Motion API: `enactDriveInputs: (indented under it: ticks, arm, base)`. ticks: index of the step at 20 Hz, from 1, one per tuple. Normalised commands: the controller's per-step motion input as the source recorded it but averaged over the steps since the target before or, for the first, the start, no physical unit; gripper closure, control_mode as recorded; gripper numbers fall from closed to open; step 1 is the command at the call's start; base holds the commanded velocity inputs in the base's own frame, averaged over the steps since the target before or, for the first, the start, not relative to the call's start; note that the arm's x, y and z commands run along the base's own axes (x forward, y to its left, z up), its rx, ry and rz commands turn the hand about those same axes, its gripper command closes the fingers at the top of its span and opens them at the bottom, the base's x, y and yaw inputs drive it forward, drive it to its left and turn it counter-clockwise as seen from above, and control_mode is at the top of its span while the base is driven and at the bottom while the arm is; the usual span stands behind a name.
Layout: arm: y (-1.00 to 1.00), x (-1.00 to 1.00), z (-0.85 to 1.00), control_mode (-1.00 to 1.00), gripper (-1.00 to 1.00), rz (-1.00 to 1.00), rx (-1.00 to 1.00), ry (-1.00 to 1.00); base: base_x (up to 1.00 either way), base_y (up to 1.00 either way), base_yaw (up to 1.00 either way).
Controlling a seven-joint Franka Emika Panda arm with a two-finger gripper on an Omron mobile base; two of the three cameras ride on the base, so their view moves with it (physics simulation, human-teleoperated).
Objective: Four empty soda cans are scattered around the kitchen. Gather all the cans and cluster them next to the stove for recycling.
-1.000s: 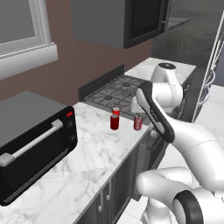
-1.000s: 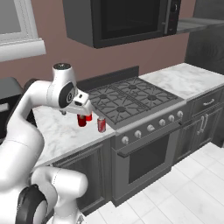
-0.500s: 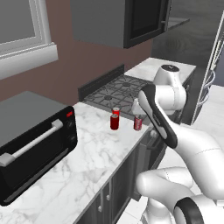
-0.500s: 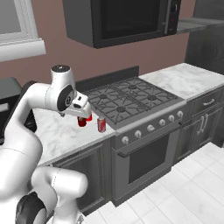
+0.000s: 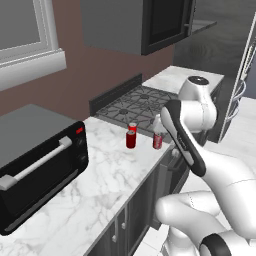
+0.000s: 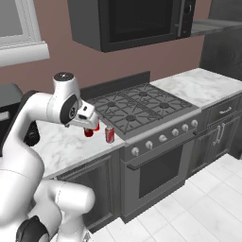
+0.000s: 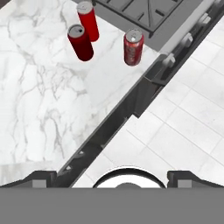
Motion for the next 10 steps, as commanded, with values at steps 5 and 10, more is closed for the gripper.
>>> enactDriveInputs:
  ticks: [5, 10]
  arm:
    - [-0.01, -0.07, 0.0, -1.0, -1.0, 0.0, 0.0, -0.05]
    - [0.0, -0.01, 0.0, -1.0, -1.0, 0.0, 0.0, -0.07]
  base:
    - [0.0, 0.0, 0.0]
    - [0.0, 0.0, 0.0]
